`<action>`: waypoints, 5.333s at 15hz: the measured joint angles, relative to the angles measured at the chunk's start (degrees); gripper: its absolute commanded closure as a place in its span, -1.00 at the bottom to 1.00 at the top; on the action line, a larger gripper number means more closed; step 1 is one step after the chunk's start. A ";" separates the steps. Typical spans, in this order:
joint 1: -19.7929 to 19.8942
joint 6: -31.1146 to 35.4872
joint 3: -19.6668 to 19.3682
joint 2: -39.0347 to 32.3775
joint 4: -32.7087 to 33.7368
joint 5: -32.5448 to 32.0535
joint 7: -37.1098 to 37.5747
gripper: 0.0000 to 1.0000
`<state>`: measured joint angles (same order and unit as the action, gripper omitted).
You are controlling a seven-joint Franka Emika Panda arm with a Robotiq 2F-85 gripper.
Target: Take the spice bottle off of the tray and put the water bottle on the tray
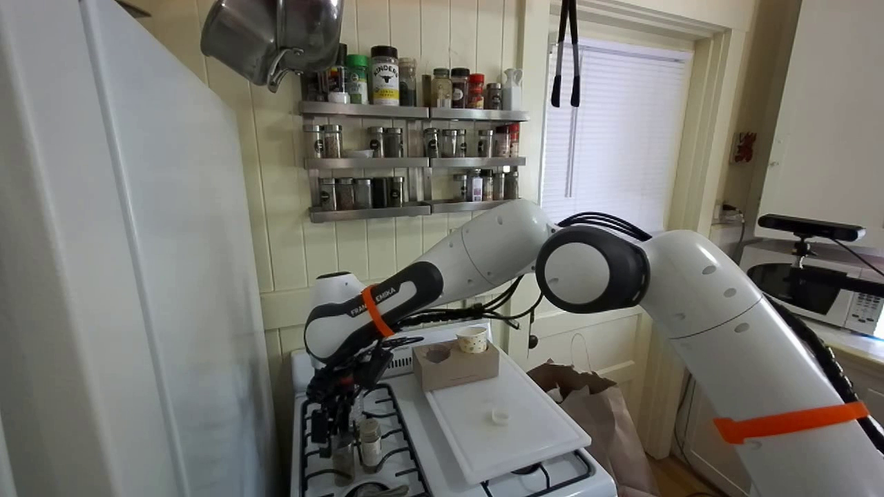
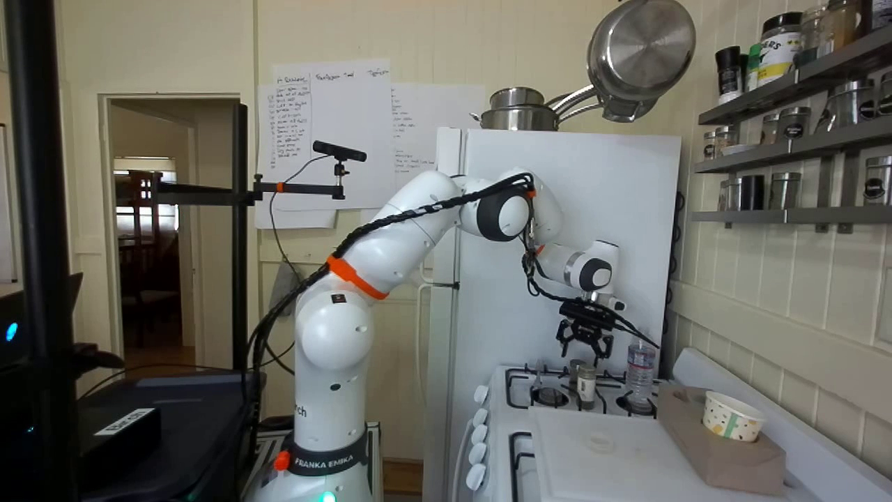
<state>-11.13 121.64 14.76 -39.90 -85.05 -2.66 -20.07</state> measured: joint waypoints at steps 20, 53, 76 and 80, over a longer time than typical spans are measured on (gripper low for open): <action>-1.78 4.20 -8.57 35.00 -23.31 -4.38 33.83 -1.00; -2.54 16.59 -11.38 8.45 -2.70 -10.45 30.07 -0.48; -7.24 10.44 -15.10 6.20 4.15 -12.04 34.14 -1.00; -7.26 7.88 -14.91 6.77 4.01 -12.00 35.43 -0.97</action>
<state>-18.40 129.52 -0.15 -33.12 -81.03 -14.66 15.35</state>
